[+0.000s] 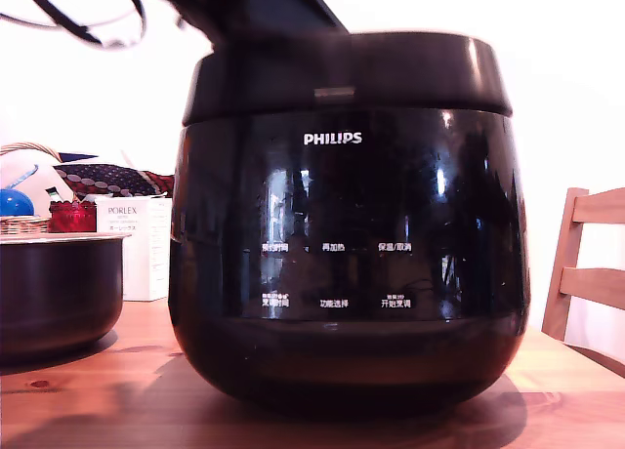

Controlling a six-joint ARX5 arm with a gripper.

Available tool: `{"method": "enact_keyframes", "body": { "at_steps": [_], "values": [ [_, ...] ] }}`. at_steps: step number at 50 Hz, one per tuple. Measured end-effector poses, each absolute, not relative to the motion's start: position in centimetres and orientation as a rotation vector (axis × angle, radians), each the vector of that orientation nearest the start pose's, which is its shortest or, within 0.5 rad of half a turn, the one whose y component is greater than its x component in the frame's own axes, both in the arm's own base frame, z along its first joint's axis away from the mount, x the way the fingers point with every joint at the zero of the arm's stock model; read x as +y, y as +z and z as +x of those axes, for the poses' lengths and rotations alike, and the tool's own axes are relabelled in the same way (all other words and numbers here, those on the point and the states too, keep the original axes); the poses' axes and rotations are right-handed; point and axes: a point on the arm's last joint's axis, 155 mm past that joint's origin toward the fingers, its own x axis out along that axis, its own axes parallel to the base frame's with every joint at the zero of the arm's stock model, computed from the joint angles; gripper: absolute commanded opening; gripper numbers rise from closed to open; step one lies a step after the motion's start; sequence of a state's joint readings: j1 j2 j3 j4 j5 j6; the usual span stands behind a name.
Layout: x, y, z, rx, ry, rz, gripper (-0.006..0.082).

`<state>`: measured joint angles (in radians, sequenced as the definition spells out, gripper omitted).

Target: Open the rice cooker by pressing the large metal button on the top of its lid with medium force

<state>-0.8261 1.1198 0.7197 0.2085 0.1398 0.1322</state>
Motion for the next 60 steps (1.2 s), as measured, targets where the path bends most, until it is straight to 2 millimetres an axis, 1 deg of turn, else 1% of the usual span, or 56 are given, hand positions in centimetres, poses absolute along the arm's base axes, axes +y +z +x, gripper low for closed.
{"method": "enact_keyframes", "body": {
  "at_steps": [5, 9, 23, 28, 31, 36, 43, 47, 52, 60],
  "values": [
    [-29.8, 27.3, 25.5, 0.073, -0.937, 0.170, -0.0021],
    [-29.1, 28.0, 25.7, 0.056, -0.919, 0.163, -0.0021],
    [-28.5, 27.7, 26.4, 0.069, -0.882, 0.168, -0.0021],
    [-28.0, 27.8, 27.0, 0.070, -0.849, 0.170, -0.0021],
    [-27.3, 27.9, 27.4, 0.072, -0.821, 0.170, -0.0021],
    [-25.7, 28.8, 28.0, 0.055, -0.767, 0.164, -0.0021],
    [-22.7, 30.9, 28.5, 0.011, -0.681, 0.147, -0.0021],
    [-21.0, 31.6, 28.7, -0.002, -0.637, 0.141, -0.0021],
    [-19.1, 31.8, 29.1, 0.004, -0.585, 0.144, -0.0021],
    [-16.1, 31.4, 29.9, 0.036, -0.495, 0.153, -0.0021]
  ]
}}
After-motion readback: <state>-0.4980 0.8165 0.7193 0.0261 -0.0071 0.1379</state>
